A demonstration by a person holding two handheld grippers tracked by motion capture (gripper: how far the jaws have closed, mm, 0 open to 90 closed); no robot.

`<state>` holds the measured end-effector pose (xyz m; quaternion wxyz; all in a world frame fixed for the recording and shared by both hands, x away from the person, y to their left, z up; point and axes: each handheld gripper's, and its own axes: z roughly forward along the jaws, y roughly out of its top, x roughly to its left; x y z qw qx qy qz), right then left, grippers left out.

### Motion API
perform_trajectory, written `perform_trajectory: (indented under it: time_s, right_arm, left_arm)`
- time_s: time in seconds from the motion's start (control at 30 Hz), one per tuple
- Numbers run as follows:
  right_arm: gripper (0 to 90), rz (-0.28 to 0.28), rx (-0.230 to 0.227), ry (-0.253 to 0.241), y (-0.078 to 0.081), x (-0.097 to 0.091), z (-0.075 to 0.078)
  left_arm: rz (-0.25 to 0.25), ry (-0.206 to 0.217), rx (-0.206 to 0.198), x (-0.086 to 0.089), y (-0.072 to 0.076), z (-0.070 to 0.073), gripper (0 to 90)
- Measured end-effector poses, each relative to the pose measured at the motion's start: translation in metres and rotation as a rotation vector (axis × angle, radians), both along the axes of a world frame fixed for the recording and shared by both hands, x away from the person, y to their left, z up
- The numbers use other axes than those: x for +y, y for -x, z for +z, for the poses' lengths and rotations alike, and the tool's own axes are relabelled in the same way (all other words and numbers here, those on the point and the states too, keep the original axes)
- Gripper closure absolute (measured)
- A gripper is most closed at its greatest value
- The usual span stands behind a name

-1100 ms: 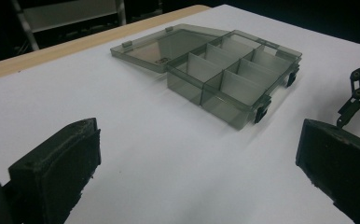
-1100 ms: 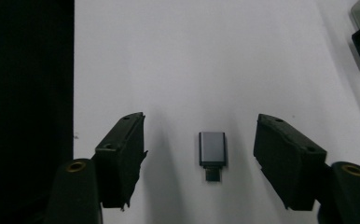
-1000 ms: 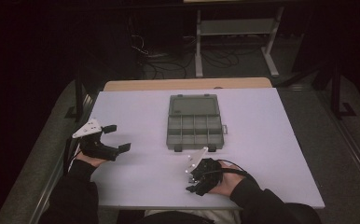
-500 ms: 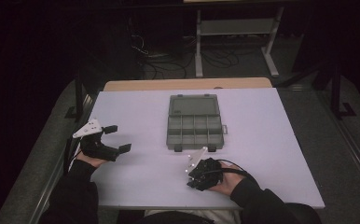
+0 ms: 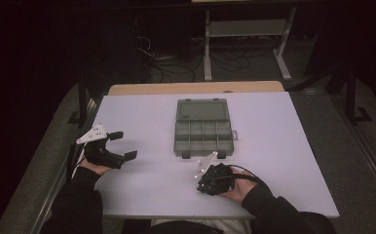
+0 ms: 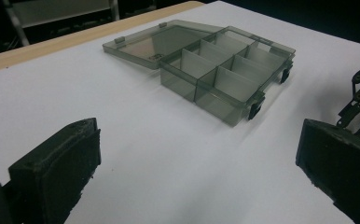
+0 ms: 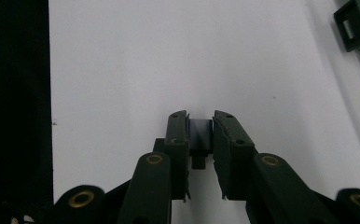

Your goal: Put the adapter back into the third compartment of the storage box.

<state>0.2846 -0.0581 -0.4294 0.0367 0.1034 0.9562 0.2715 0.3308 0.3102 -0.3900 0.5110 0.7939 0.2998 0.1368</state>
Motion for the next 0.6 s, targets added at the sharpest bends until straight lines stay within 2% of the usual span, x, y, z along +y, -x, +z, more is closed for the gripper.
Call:
perform_trajectory:
  time_s: [0.2,0.43,0.6]
  right_arm:
    - [74.7,-0.027,-0.004,-0.027,-0.004,-0.009,0.011]
    - [74.7,-0.039,-0.013,-0.001,-0.007,-0.014,0.018]
    - [74.7,-0.05,-0.027,0.0,-0.011,-0.017,0.025]
  left_arm:
    - [0.004,0.003,0.001,0.001,0.0,0.0,0.0]
    - [0.013,0.013,-0.003,0.004,0.001,0.002,0.0]
    - [0.014,0.014,-0.001,0.005,0.001,0.001,0.0]
